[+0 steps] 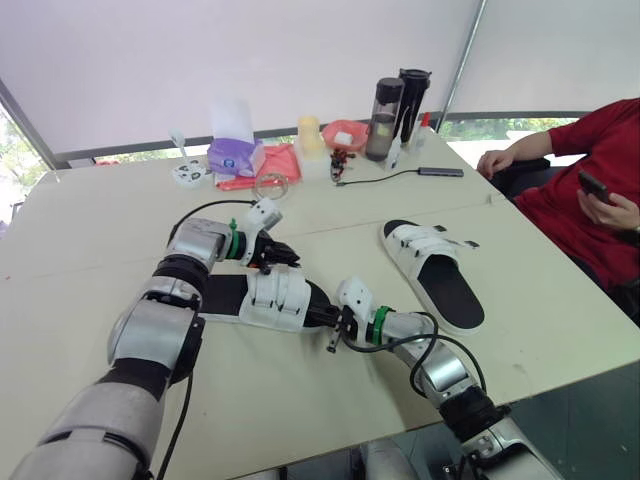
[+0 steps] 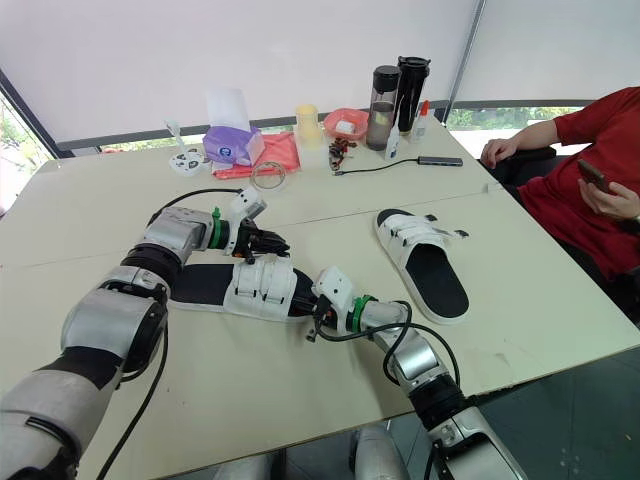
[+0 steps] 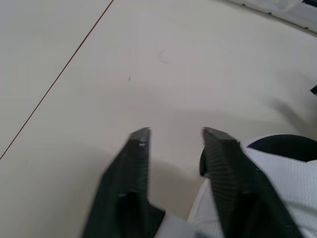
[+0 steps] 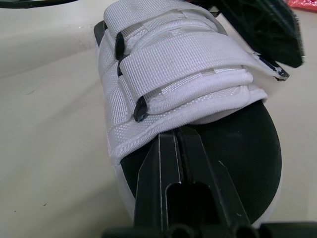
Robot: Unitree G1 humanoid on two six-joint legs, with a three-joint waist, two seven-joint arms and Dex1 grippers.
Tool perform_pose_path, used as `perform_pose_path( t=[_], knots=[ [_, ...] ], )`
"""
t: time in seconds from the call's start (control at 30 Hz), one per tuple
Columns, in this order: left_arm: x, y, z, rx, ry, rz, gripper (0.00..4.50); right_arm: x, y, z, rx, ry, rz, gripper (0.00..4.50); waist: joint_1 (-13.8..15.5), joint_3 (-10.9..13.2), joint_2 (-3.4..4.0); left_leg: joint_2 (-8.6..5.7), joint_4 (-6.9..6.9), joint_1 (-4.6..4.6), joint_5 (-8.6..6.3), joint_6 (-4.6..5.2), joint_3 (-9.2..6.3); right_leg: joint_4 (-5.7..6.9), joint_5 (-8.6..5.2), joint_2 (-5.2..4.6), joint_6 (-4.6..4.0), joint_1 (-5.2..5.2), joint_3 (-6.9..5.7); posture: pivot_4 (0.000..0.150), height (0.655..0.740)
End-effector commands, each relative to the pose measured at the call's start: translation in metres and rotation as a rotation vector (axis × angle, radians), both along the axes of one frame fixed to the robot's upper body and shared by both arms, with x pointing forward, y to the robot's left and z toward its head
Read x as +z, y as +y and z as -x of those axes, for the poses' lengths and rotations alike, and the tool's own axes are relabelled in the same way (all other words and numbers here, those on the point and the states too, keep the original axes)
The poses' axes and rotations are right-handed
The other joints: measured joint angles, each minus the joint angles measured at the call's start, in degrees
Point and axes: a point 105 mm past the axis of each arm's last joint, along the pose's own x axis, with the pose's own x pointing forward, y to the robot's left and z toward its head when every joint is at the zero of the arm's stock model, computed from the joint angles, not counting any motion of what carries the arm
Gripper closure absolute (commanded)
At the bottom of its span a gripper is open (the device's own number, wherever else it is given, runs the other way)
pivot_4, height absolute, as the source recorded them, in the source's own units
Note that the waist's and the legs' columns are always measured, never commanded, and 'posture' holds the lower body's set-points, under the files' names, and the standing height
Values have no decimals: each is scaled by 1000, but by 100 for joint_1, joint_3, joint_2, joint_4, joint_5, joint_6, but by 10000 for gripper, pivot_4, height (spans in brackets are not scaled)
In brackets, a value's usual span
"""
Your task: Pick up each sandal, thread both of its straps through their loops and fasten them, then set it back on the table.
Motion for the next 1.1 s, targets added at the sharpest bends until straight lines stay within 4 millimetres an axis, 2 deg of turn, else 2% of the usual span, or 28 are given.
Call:
perform_pose_path(
  t=[0.03,0.07,0.1,0.17,0.23,0.3,0.37,0.47,0.6,0.7,0.87,0.97,1.1],
  knots=[
    [34,-3,-4,1,-33,153,9772,-83,-28,24,-60,264,225,45000,-1,0,0,0,0,0,0,0,0,0,0,0,0,-1,0,1500,7400],
    [44,-3,-5,5,-30,211,4698,-83,-28,24,-60,265,225,45000,-1,1,-1,0,0,-1,0,0,0,0,0,0,0,-2,0,1500,7400],
    [59,-1,-8,28,-40,291,2231,-83,-29,24,-61,266,224,45000,-1,1,-1,0,-1,-1,0,0,0,0,0,0,0,-2,-1,1500,7400],
    [79,3,-11,57,-64,393,2231,-83,-29,24,-63,267,223,45000,-4,7,-10,0,0,-2,0,0,0,0,0,0,0,-2,-1,1500,7400],
    [103,16,-8,62,-79,498,2231,-81,-30,23,-77,253,214,45000,-10,7,-10,1,0,-6,0,0,-3,1,0,0,0,-7,-4,1500,7400],
    [112,33,-1,77,-97,511,2231,-71,-31,14,-125,209,165,45000,-27,9,-6,1,-3,-4,0,0,-2,1,0,0,0,-6,-3,1500,7400],
    [106,49,11,86,-95,464,2231,-51,-30,4,-195,163,69,45000,-28,9,3,1,-10,1,0,0,-2,4,1,0,1,-4,-2,1500,7400],
    [90,68,45,60,-57,375,2231,-31,-34,5,-211,116,17,45000,-5,40,43,-1,-27,19,0,-1,3,13,1,-4,0,0,15,1500,7400],
    [76,74,75,50,-50,274,2231,-14,-37,12,-207,82,1,45000,188,89,15,-9,-5,-54,1,-3,-21,15,2,3,-3,-45,23,1500,7400],
    [72,69,93,45,-64,243,2231,8,-45,20,-196,37,2,45000,293,101,4,-15,6,-106,1,-3,-36,-1,1,-8,-3,-73,27,1500,7400],
    [55,52,110,60,-88,241,2231,39,-70,38,-203,0,57,45000,322,122,12,-64,6,-154,-1,-5,-27,-3,2,-27,-1,-116,43,1500,7400],
    [42,42,117,86,-73,245,2231,52,-83,49,-199,-6,106,45000,316,151,10,-69,5,-157,-2,-4,-23,-2,1,-32,12,-120,45,1500,7400],
    [32,34,122,123,-37,287,2231,64,-90,60,-190,15,131,45000,299,193,-2,-51,10,-156,-2,-3,-21,1,-8,-16,17,-125,43,1500,7400]
  ],
)
